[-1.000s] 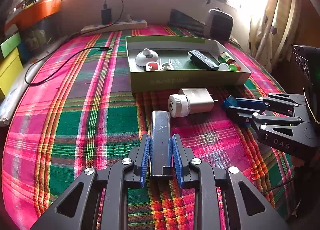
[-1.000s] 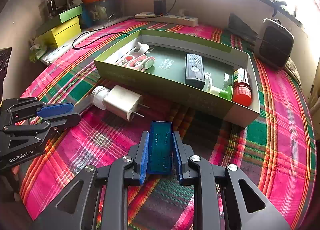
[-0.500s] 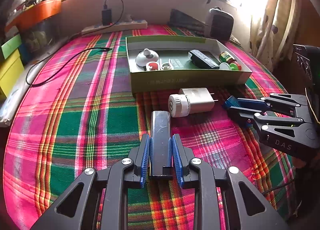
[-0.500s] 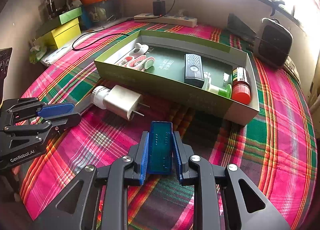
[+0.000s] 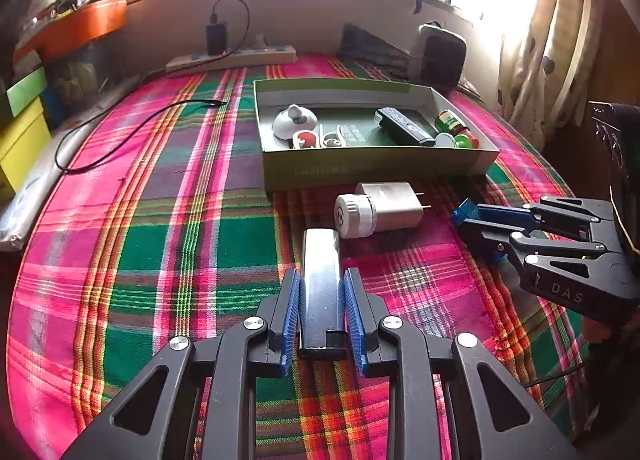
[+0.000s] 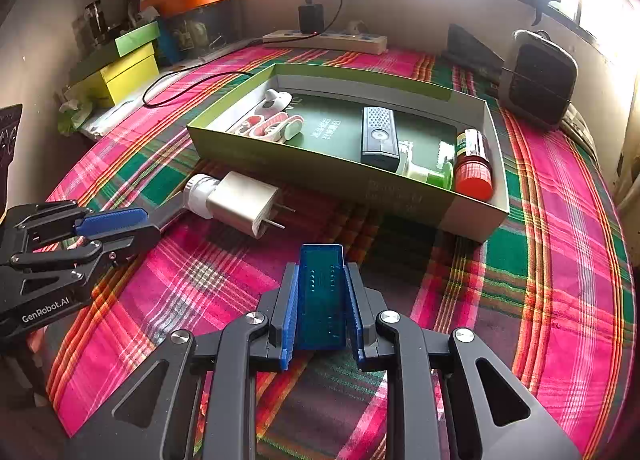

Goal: Organize rigid objects
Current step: 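Grasp blue USB drive with right gripper while left gripper holds silver-black stick, then carry silver-black stick with left gripper while right gripper carries blue USB drive over box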

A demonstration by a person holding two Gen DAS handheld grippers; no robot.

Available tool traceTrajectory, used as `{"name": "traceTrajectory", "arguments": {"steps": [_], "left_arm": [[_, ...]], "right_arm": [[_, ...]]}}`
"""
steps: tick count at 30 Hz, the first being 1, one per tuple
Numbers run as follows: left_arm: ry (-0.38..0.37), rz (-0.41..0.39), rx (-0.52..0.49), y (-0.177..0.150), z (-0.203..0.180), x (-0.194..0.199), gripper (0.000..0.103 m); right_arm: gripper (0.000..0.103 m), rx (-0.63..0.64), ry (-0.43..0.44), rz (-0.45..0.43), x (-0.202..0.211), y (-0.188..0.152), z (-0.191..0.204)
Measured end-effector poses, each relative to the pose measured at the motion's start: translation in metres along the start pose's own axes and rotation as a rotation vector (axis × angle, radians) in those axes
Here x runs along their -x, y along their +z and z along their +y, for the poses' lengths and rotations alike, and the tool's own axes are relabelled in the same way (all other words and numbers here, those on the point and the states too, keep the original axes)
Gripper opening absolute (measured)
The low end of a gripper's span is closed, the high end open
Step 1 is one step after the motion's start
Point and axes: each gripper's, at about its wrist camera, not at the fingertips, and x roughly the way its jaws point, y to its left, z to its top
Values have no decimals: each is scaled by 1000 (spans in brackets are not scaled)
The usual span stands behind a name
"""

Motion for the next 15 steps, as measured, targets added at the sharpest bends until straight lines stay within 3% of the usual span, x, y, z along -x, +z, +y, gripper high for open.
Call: {"name": "traceTrajectory", "arguments": {"steps": [15], "left_arm": [[-1,-30,2,1,-1,13,22]], "right_arm": [[23,-31,16,-51,19,0,1]]}}
